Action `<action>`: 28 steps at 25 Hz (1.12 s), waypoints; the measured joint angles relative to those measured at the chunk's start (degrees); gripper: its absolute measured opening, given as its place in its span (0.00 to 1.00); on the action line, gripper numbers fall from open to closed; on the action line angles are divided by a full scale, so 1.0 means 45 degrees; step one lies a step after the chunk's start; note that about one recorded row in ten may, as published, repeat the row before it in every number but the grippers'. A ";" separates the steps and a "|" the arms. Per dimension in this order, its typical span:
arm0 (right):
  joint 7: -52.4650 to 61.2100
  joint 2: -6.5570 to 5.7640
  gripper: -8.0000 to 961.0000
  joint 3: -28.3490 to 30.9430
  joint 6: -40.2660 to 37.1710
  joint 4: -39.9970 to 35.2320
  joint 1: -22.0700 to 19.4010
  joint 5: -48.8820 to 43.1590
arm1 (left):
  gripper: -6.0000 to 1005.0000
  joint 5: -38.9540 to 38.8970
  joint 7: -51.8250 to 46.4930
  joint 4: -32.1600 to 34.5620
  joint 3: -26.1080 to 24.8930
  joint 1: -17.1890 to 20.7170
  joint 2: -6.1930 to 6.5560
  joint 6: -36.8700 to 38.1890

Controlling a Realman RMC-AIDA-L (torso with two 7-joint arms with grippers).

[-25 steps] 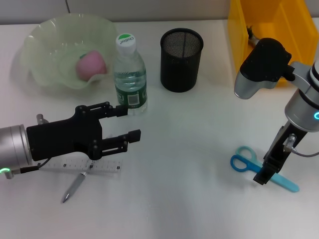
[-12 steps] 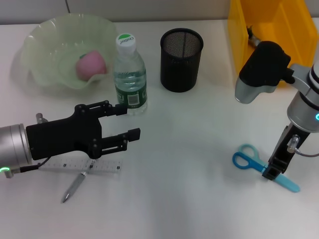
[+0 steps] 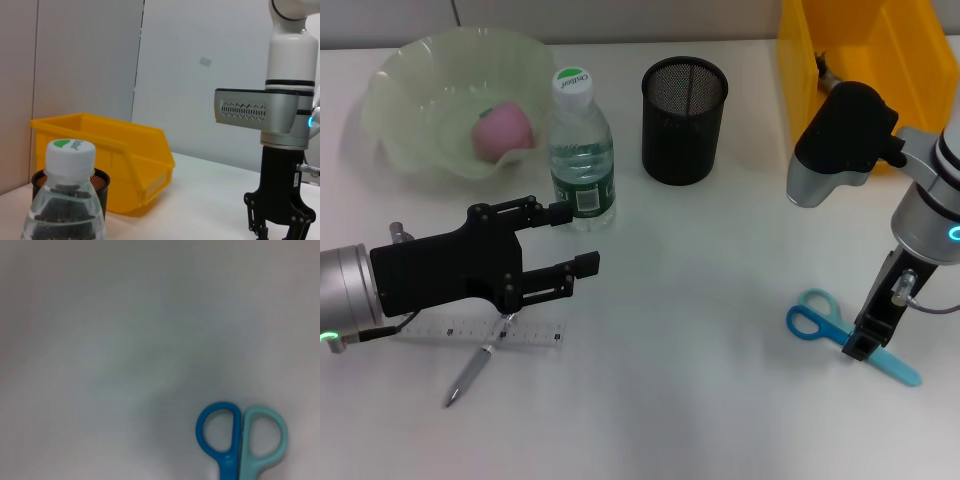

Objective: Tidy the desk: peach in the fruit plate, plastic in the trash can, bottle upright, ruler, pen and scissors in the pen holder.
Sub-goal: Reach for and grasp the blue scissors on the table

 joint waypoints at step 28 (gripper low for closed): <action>0.0078 0.0009 0.28 -0.0291 0.0259 0.0113 0.0008 0.0053 | 0.69 -0.0092 0.0131 -0.0026 -0.0044 -0.0057 -0.0004 -0.0116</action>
